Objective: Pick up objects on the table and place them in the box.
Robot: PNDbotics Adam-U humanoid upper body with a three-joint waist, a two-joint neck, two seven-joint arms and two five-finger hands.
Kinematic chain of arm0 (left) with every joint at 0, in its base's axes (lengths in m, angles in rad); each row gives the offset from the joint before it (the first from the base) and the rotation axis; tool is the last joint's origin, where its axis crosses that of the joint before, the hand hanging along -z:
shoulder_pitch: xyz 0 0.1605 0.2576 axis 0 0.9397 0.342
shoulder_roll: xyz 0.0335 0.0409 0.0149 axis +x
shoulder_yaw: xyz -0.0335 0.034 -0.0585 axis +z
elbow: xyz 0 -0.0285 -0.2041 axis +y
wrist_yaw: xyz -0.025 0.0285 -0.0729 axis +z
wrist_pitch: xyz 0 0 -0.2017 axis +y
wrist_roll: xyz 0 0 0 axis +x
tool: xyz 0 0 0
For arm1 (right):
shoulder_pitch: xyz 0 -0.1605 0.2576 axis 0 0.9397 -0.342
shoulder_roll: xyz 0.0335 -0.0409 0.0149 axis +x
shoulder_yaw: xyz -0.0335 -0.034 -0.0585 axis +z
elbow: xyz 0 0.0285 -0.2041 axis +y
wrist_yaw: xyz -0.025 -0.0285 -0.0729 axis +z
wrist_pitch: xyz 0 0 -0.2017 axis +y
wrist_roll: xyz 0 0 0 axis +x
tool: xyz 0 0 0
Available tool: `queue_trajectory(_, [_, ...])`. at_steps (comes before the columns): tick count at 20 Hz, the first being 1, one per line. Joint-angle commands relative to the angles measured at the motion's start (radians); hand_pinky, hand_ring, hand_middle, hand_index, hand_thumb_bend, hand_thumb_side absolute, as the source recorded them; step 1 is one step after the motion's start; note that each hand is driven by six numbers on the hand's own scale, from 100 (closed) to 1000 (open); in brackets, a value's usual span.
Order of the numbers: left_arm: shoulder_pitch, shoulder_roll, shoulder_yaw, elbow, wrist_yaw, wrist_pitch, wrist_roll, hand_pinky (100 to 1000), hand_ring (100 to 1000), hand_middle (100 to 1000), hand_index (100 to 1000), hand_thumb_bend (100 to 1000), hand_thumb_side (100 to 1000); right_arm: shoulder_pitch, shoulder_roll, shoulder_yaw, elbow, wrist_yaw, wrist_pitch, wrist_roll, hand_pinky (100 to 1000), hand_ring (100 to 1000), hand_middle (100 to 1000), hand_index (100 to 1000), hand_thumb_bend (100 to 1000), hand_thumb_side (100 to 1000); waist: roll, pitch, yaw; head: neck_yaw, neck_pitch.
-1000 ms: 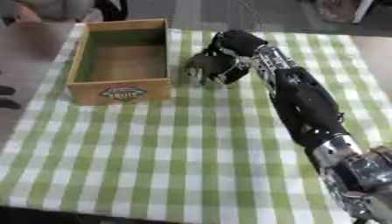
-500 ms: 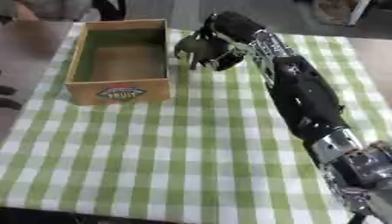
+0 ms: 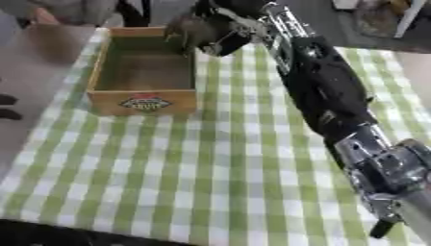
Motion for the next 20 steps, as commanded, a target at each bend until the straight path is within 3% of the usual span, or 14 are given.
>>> queue_trajectory(1, [-0.021, -0.003, -0.006, -0.021, 0.005, 0.000, -0.009, 518, 609, 698, 772, 100, 173, -0.034, 0.009, -0.019, 0.018, -0.003, 0.011, 0.017, 459, 374, 349, 482, 100, 256, 0.006, -0.016, 0.015, -0.017, -0.013])
queue_trajectory(7, [-0.031, -0.010, -0.011, -0.025, 0.012, 0.003, -0.015, 518, 609, 691, 771, 100, 171, -0.024, 0.037, -0.036, 0.077, 0.050, 0.054, 0.027, 464, 404, 382, 521, 135, 289, 0.010, -0.005, 0.055, -0.047, -0.021])
queue_trajectory(14, [-0.034, -0.014, -0.012, -0.026, 0.014, 0.005, -0.016, 518, 609, 689, 771, 100, 172, -0.008, 0.050, -0.064, 0.124, 0.181, 0.183, -0.013, 469, 433, 427, 587, 277, 364, 0.015, 0.006, 0.066, -0.059, -0.025])
queue_trajectory(20, [-0.035, -0.015, -0.014, -0.025, 0.014, 0.006, -0.017, 518, 609, 689, 771, 100, 172, -0.005, 0.074, -0.057, 0.141, 0.254, 0.270, -0.053, 469, 433, 428, 587, 279, 365, 0.016, 0.008, 0.069, -0.061, -0.026])
